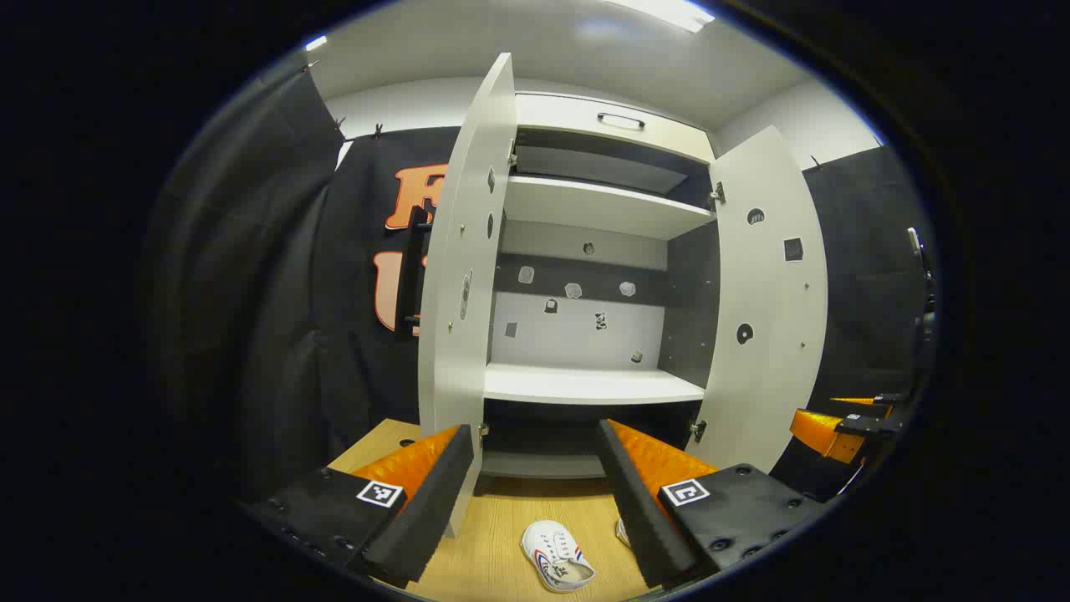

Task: Grab one shoe with the right hand and put it into the shoe cabinet, grab the other shoe with the left hand and put it into the shoe cabinet; then close the right door with the right hand and the left door with the left hand.

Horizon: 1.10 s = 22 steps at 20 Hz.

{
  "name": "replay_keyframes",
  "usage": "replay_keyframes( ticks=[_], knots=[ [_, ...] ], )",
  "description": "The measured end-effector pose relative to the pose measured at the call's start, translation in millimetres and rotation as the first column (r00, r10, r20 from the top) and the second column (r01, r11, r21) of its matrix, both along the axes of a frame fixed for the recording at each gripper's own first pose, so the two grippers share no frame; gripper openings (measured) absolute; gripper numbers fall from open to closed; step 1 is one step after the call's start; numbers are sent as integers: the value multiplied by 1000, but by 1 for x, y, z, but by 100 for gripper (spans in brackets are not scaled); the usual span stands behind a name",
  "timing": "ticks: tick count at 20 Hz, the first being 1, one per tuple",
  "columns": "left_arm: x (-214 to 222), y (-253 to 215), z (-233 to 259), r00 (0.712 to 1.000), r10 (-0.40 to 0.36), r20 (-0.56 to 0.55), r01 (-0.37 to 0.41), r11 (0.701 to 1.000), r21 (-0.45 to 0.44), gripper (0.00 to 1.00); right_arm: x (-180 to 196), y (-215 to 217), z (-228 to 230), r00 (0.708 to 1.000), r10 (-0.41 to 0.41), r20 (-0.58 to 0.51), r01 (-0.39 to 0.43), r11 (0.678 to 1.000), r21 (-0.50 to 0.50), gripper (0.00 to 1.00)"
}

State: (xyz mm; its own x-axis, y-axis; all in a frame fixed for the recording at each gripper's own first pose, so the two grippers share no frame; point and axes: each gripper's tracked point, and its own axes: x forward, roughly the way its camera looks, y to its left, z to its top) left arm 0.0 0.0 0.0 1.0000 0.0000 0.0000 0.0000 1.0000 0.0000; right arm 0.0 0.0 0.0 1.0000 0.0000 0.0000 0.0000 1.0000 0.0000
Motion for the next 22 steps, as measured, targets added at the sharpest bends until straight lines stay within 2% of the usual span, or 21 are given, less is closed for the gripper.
replay_keyframes(
  ticks=[3,4,6,7,8,15,16,19,22],
  knots=[
    [1,0,0,1000,5,2,-5,1000,-2,97,1,1,1,1000,8,-7,-7,1000,7,94],
    [0,0,-2,1000,6,-7,-6,1000,-3,97,2,3,2,1000,8,-6,-8,1000,4,90],
    [0,1,-7,1000,9,-27,-9,1000,-7,94,2,8,1,1000,25,-8,-25,1000,7,90],
    [2,2,-10,999,9,-32,-10,1000,-9,97,2,9,1,1000,28,-9,-28,1000,9,91],
    [2,2,-11,999,11,-34,-12,1000,-12,97,3,11,0,999,32,-10,-32,999,6,94],
    [1,4,-7,999,39,-17,-39,999,-3,97,8,11,-4,999,34,-14,-34,999,-15,94],
    [2,3,-7,999,38,-17,-38,999,-3,99,9,11,-8,999,36,-20,-37,999,-16,94],
    [0,3,-6,999,36,-17,-36,999,-7,97,17,8,-27,999,29,-41,-30,999,-34,94],
    [0,3,-4,999,33,-13,-33,999,-6,97,30,10,-66,994,35,-101,-39,999,-36,94]
  ],
)
